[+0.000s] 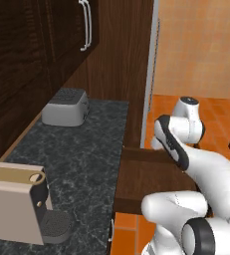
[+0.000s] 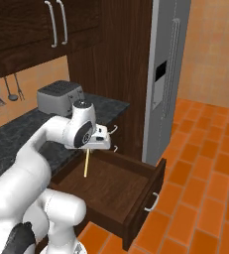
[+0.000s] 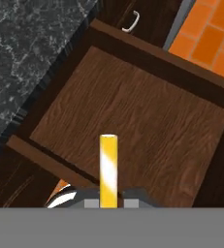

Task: Take a straw from the drawer in front and place it inside the glass cup on the dining counter.

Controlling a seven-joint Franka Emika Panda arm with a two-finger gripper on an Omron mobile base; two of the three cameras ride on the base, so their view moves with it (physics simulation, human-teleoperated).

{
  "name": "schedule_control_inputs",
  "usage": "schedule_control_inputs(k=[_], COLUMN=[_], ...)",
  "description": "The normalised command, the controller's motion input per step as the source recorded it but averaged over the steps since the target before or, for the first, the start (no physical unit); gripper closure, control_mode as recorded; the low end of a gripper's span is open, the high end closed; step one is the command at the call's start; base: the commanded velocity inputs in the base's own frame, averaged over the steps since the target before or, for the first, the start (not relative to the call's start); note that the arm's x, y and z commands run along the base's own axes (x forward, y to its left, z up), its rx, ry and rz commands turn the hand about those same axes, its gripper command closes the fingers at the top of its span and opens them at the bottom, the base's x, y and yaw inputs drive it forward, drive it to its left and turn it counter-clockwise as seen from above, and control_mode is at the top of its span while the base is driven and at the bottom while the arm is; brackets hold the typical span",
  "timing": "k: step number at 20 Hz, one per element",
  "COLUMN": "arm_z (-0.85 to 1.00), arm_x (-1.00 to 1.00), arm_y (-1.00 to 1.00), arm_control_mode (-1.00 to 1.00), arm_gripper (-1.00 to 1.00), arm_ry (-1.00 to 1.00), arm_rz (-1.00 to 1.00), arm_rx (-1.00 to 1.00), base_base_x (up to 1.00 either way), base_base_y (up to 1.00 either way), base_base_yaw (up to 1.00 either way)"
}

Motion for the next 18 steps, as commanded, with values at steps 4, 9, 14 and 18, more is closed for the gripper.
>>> schedule_control_inputs(k=[4,9,14,18], arm_z=[1.0,0.78,0.18,0.0], arm_x=[-0.83,-0.62,-0.52,0.0], arm_y=[0.0,0.0,0.0,0.0], arm_control_mode=[-1.0,-1.0,-1.0,1.0], arm_gripper=[1.0,1.0,1.0,1.0], arm_ry=[-0.1,-0.32,-0.21,0.0], arm_rz=[-0.05,0.0,0.0,0.0], arm_rx=[0.01,0.0,0.0,0.0], base_base_x=[0.0,0.0,0.0,-1.0], base_base_y=[0.0,0.0,0.0,-0.29], base_base_yaw=[0.0,0.0,0.0,-0.06])
